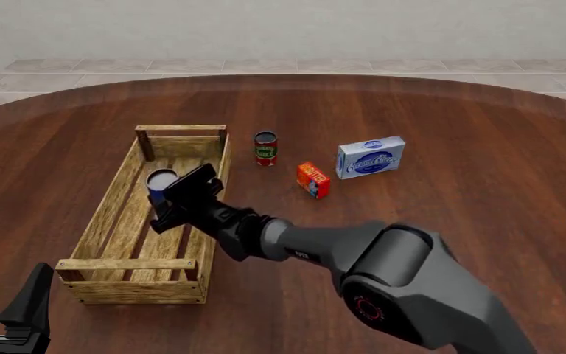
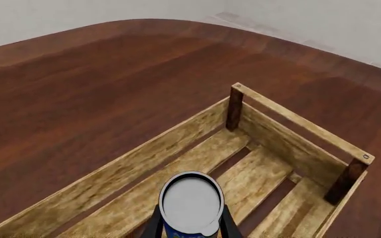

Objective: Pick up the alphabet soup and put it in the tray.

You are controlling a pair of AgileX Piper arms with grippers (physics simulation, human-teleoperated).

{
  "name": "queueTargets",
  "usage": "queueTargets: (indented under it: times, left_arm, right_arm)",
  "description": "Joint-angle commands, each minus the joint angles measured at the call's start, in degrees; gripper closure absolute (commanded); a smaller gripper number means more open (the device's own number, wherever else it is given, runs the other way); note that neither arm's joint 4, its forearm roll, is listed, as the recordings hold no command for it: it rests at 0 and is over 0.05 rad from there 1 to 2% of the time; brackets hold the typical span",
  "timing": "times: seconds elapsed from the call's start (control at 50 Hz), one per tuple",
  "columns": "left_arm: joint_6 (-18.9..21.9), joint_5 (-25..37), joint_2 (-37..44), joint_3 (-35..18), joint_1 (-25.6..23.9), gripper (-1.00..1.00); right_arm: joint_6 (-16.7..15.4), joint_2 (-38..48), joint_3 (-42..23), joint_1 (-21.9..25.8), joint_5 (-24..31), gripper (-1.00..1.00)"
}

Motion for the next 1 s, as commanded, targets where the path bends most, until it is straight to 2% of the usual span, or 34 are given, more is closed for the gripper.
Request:
queueTargets:
  times: [0.02, 0.12, 0.14, 0.56, 1.0]
  left_arm:
    - [0.0, 0.0, 0.0, 0.0, 0.0, -1.0]
    - [0.0, 0.0, 0.0, 0.0, 0.0, -1.0]
    - [0.0, 0.0, 0.0, 0.0, 0.0, -1.0]
    - [0.0, 0.0, 0.0, 0.0, 0.0, -1.0]
    - [0.0, 0.0, 0.0, 0.0, 0.0, -1.0]
  right_arm:
    - [0.5, -0.6, -0.3, 0.4, 0.0, 1.0]
    - [0.1, -0.5, -0.5, 0.3, 0.4, 1.0]
    - [0.0, -0.5, -0.6, 0.4, 0.5, -1.0]
    - [0.6, -1.8, 0.7, 0.4, 0.1, -1.0]
    - [1.5, -8.2, 10.2, -0.7, -3.8, -1.0]
